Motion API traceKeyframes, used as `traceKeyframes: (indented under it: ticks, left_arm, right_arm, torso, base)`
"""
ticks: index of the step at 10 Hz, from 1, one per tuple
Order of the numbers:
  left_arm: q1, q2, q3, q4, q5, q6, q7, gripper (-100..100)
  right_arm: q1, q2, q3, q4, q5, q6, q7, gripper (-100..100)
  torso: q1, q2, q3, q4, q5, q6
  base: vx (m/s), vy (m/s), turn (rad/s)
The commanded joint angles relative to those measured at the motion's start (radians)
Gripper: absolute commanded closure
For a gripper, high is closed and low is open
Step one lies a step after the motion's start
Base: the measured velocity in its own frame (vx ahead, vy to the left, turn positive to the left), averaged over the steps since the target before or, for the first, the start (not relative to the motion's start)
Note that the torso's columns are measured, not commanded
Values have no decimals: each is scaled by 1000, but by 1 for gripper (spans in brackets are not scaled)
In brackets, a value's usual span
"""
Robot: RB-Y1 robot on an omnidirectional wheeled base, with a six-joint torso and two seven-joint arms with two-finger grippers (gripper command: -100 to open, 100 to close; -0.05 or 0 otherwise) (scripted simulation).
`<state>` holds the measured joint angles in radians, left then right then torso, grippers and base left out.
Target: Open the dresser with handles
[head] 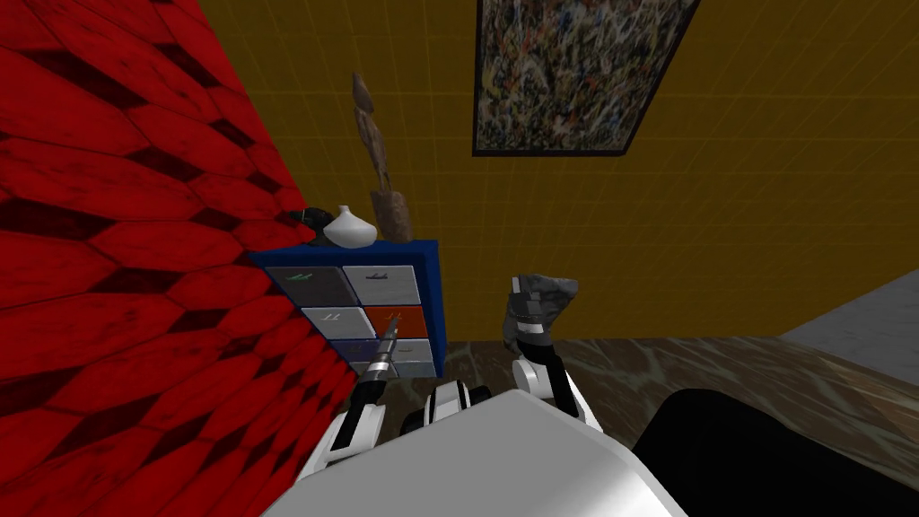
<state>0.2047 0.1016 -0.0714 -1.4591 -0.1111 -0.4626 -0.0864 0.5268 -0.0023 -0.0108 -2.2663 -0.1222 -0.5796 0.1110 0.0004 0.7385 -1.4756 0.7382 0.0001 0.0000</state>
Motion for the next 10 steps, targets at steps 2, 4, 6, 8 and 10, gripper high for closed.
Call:
traceKeyframes:
  ticks: [2,4,6,8,10]
  left_arm:
    - [-13,4,2,-27,1,42,4,-100]
    - [-1,0,-1,2,0,1,0,100]
    - [-1,7,-5,-33,0,29,7,100]
    - [6,12,-8,-46,0,38,10,100]
    - [8,13,-12,-51,-1,42,12,100]
  right_arm:
    - [0,0,0,0,0,0,0,0]
    - [0,0,0,0,0,0,0,0]
    - [0,0,0,0,0,0,0,0]
    - [-1,0,0,0,0,0,0,0]
    - [-1,0,0,0,0,0,0,0]
  torso:
    - [1,0,0,0,0,0]
    - [0,1,0,0,0,0]
    - [2,0,1,-2,1,-1]
    - [2,4,2,0,0,-1]
    - [1,2,1,1,-1,-2]
  base:
    - [80,-16,-18]
    - [-7,2,10]
    - [-76,9,9]
    - [-169,35,13]
    - [-146,28,11]
